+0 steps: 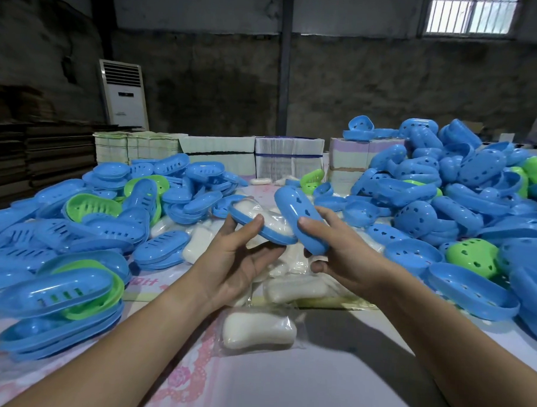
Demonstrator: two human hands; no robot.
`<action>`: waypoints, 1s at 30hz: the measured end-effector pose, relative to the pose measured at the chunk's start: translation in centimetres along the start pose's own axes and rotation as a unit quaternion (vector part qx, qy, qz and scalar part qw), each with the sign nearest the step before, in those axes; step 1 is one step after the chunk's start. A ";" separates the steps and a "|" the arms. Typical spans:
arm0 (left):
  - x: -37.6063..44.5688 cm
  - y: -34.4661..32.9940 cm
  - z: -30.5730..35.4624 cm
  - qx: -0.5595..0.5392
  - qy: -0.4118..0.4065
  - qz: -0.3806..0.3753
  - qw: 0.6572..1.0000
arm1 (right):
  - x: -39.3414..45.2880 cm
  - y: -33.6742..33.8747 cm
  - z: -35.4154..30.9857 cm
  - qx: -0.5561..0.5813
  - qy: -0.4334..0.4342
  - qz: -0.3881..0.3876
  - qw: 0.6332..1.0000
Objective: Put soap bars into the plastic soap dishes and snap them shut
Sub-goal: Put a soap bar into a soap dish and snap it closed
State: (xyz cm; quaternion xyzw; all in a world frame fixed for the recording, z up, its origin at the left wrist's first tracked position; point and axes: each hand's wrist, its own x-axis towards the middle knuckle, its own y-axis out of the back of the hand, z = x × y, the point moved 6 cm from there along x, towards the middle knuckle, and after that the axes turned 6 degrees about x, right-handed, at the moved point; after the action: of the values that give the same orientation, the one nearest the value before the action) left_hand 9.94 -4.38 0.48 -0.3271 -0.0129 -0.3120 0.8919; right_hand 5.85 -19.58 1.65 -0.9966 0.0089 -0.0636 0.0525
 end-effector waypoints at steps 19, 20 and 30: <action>0.1 -0.1 -0.1 0.174 -0.049 -0.015 0.983 | -1.2 -1.6 -2.0 -0.095 0.182 -0.023 0.978; 0.1 -0.1 0.0 0.198 -0.057 -0.018 0.978 | -1.2 -1.5 -2.0 -0.102 0.185 -0.020 0.977; 0.0 0.1 0.5 0.323 -0.071 -0.033 0.943 | -1.1 -1.4 -1.8 -0.143 0.198 -0.024 0.969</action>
State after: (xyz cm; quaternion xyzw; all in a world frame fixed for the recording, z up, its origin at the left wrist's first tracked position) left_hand 10.06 -4.03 0.81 -0.0417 -0.1870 -0.2968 0.9355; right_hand 4.50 -18.33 3.41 -0.9612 0.0041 -0.2591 -0.0945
